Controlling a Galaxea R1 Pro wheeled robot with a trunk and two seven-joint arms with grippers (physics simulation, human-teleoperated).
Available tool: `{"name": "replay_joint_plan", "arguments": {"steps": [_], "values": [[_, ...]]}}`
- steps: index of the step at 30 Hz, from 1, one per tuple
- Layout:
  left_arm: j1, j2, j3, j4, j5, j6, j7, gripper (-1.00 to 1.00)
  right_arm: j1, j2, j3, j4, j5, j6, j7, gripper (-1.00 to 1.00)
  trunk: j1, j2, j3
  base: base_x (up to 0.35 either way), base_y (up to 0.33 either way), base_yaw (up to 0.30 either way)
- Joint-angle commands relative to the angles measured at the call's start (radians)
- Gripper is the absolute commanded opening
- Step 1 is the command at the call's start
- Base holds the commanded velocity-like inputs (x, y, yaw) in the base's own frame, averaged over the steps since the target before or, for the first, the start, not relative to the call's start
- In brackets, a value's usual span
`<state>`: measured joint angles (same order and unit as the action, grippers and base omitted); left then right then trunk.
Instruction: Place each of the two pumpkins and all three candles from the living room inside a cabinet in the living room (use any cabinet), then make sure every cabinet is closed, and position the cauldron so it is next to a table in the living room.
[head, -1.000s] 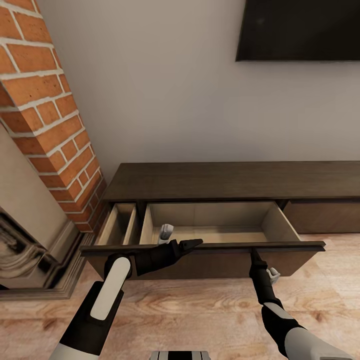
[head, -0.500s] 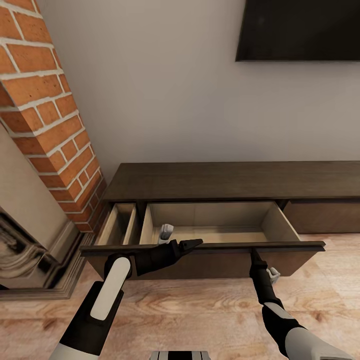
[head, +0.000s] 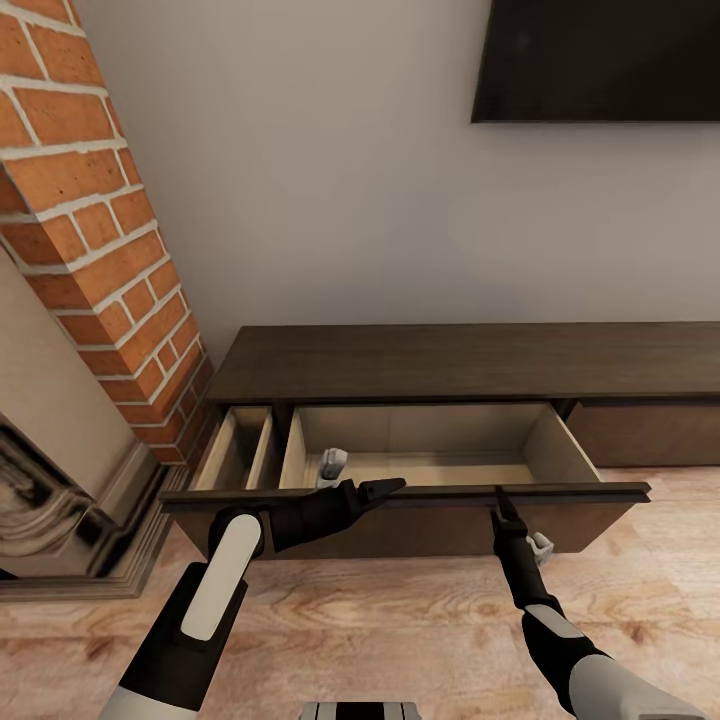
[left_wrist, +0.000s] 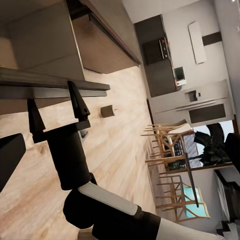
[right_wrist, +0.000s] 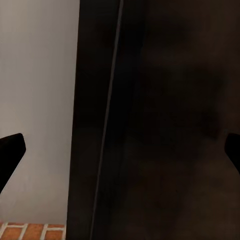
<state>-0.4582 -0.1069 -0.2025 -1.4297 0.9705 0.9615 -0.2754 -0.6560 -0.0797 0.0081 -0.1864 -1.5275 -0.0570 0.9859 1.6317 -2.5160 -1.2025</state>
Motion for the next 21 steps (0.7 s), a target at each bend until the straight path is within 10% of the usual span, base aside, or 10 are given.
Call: {"name": "replay_joint_plan", "arguments": {"steps": [1,21], "values": [[0.0,0.0,0.001,0.0,-0.008,0.003,-0.007,1.0,-0.001,0.0,0.001,0.001,0.001,-0.006,0.002,1.0,0.0,0.0,-0.001,0.0,0.0,0.0],[-0.001,-0.002,0.001,0.002,-0.015,0.003,-0.007,1.0,-0.001,0.0,0.001,0.003,0.0,-0.007,-0.001,1.0,0.0,0.0,-0.001,-0.118,0.0,0.0]]}}
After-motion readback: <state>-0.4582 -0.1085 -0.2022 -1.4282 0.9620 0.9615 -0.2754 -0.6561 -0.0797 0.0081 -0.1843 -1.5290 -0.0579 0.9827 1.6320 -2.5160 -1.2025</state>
